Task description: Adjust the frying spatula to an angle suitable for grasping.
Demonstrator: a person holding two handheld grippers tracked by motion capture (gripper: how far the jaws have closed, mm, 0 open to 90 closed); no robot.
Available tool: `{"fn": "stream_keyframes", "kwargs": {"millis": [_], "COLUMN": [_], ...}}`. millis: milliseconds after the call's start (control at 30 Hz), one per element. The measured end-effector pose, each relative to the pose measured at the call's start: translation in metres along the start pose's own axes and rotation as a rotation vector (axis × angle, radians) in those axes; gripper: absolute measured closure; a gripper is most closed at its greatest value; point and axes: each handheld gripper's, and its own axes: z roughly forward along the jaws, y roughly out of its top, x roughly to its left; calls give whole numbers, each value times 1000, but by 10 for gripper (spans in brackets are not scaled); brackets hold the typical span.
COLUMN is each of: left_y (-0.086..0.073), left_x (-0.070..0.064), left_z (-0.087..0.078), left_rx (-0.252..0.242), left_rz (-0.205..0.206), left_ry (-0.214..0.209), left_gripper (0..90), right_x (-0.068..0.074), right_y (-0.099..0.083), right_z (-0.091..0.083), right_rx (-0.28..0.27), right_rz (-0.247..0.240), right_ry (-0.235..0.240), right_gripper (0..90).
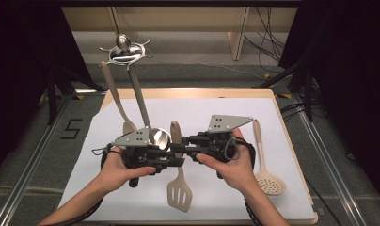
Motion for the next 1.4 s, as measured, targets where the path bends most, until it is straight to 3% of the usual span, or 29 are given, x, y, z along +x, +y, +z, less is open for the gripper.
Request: {"fn": "stream_keyframes", "kwargs": {"millis": [133,233,267,400,567,600,633,667,767,800,867,933,1000,1100,1133,1200,1300,1367,1400], "left_y": [2,3,4,6,9,9,9,10,12,12,13,15,15,17,17,17,18,18,19], "left_x": [-3,-5,-6,-7,-4,-3,-1,-1,3,4,4,5,6,7,7,7,8,8,8], "left_z": [-4,-6,-7,-9,-17,-18,-20,-22,-27,-28,-30,-35,-37,-41,-42,-44,-48,-50,-51], "left_rx": [19,46,58,68,77,71,64,70,70,66,70,80,71,65,62,58,65,61,64], "left_rz": [0,10,12,23,26,20,17,19,49,37,40,44,42,34,35,30,37,32,32], "left_ry": [46,85,102,141,204,213,219,236,259,266,283,316,335,357,356,368,392,395,401], "left_gripper": [761,763,763,764,764,765,765,765,765,765,765,765,765,765,765,765,765,764,765], "right_x": [0,-2,-1,0,-2,-2,-3,-5,-7,-9,-9,-12,-12,-15,-13,-17,-17,-19,-19], "right_y": [0,1,1,3,3,2,2,1,-5,-7,-10,-20,-28,-38,-41,-46,-54,-58,-60], "right_z": [1,2,1,-6,-18,-21,-24,-27,-33,-34,-35,-36,-34,-34,-34,-33,-31,-32,-31], "right_rx": [-9,-38,-34,-61,-113,-116,-122,-123,-95,-90,-63,-25,3,40,49,57,67,79,73], "right_rz": [4,-25,-3,-27,-20,1,12,-10,13,-7,11,2,27,14,48,26,63,50,68], "right_ry": [3,-24,-26,-77,-132,-135,-159,-212,-289,-312,-331,-403,-447,-466,-485,-494,-508,-527,-528], "right_gripper": [744,696,670,589,561,560,560,560,561,562,562,561,561,562,562,562,562,563,564]}}
